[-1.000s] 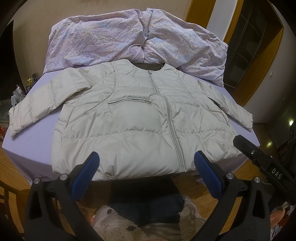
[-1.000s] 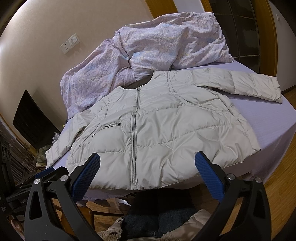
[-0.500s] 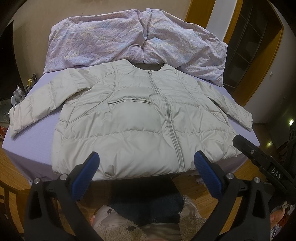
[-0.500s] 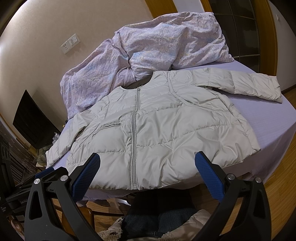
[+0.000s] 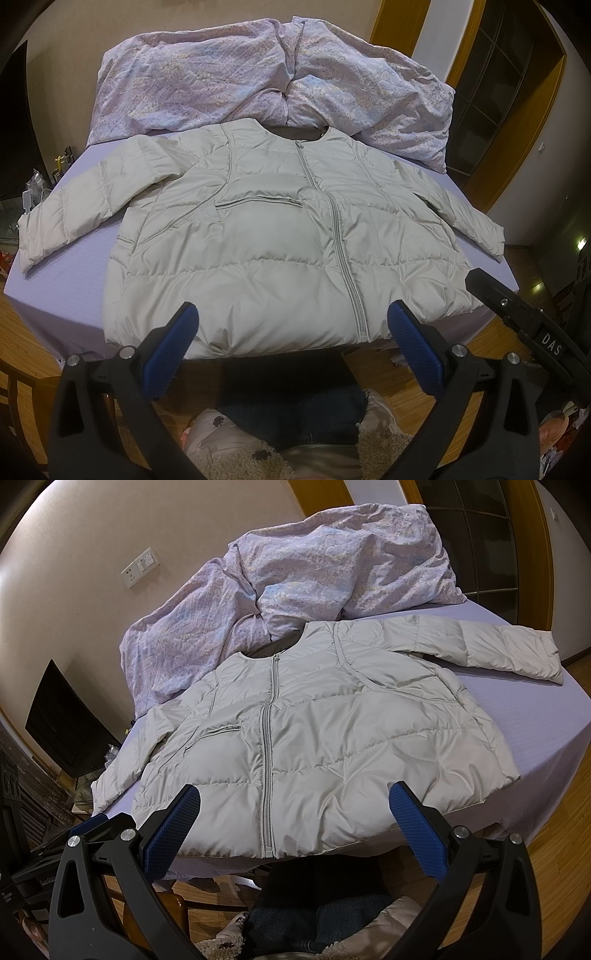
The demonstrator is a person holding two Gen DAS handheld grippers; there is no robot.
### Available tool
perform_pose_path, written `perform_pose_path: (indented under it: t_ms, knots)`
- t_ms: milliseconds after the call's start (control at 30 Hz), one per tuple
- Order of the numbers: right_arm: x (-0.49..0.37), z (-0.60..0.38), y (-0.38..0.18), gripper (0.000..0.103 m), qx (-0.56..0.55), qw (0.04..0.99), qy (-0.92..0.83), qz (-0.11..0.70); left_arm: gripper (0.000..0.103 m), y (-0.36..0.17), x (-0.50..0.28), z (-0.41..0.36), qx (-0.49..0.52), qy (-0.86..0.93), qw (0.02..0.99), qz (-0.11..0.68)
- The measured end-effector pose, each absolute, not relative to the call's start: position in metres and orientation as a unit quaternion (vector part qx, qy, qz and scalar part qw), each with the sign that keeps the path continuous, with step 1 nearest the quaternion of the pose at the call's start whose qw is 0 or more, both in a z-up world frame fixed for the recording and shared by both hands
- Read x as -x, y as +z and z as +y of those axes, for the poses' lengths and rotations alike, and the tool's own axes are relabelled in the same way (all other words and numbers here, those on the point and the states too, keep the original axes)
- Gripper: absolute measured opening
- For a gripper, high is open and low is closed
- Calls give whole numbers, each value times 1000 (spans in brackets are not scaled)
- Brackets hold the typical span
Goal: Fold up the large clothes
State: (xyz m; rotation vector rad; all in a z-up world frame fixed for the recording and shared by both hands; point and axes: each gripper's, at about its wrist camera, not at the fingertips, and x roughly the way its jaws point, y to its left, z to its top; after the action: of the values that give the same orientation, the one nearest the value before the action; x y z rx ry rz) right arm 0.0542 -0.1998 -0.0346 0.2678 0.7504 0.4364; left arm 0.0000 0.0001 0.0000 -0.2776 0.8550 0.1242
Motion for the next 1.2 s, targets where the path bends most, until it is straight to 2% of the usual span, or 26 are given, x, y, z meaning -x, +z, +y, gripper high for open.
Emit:
perform_pose_path:
  t_ms: [1200]
  knots:
    - [-63,-201,-40,102,-131,897,211,365,101,0,0,0,135,61,898,415]
